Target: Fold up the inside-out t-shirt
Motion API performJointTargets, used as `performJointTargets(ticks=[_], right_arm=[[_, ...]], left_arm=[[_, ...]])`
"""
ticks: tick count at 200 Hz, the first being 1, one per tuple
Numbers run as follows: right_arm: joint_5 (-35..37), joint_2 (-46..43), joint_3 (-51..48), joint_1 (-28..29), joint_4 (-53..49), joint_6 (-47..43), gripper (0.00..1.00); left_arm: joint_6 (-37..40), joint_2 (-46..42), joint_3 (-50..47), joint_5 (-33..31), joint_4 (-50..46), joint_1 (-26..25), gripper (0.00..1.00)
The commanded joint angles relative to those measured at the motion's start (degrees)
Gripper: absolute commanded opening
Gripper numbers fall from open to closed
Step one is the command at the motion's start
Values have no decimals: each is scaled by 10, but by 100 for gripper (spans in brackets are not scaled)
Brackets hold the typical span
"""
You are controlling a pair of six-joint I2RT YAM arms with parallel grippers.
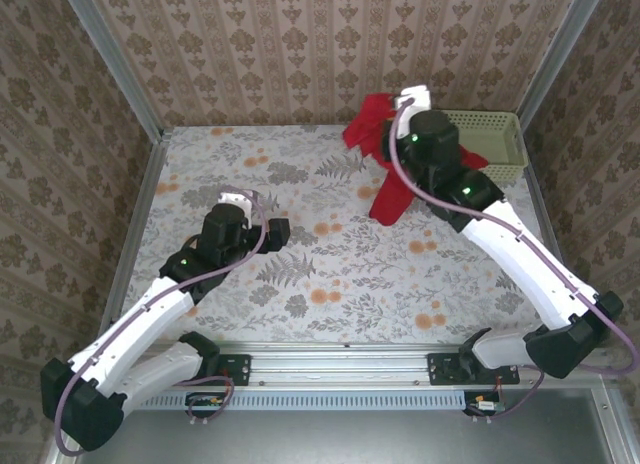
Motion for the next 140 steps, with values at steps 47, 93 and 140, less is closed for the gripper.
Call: performJointTargets(ticks=[47,93,140], right_arm=[[-23,60,-51,122,-4,59,0],[-39,117,-78,131,2,114,0],[-55,130,-100,122,-29,136,59]], left_arm=[[-7,-26,-21,-22,-8,-3,100],[-3,-22,-33,14,15,-3,100],[-1,-13,-43,61,51,-3,100]])
